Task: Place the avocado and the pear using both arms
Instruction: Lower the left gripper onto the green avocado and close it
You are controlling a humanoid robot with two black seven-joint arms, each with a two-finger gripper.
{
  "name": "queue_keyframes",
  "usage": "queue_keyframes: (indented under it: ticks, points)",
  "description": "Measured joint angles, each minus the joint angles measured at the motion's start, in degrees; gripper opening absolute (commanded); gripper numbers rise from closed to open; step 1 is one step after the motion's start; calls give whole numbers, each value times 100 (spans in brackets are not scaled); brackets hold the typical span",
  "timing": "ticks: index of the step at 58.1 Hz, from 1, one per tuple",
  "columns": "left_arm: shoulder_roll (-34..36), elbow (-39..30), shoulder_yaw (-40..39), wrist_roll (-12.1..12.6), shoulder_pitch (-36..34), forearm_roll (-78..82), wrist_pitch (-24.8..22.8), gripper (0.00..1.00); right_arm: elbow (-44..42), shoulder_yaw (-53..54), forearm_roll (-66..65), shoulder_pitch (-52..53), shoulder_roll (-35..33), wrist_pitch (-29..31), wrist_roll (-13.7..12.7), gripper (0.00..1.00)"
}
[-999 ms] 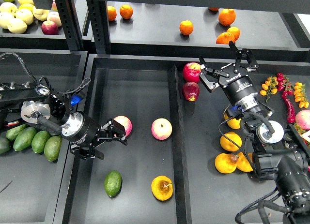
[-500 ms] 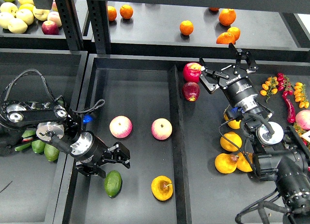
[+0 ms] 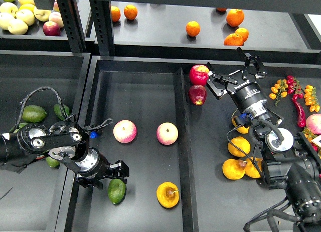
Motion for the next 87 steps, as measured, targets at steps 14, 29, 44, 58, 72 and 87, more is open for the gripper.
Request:
queue_keyframes:
  ticks: [14, 29, 44, 58, 72, 87]
  points:
    - [-231, 274, -3, 0, 163, 5, 0, 84, 0, 3, 0, -9, 0, 0, 0, 99]
    - [-399, 437, -41, 0, 307, 5, 0, 80, 8, 6, 0, -10, 0, 0, 0, 99]
    - [-569, 547, -60, 1, 457, 29, 0, 72, 23, 6, 0, -10, 0, 0, 0, 99]
    - [-762, 761, -289, 1, 514, 245, 0, 61, 33, 7, 8, -11, 0, 0, 8, 99]
    - [-788, 903, -407, 1, 532, 396, 0, 60, 33, 7, 8, -18, 0, 0, 16, 99]
    - [-788, 972, -467, 0, 551, 424, -1, 52, 32, 15, 8, -43, 0, 0, 18, 99]
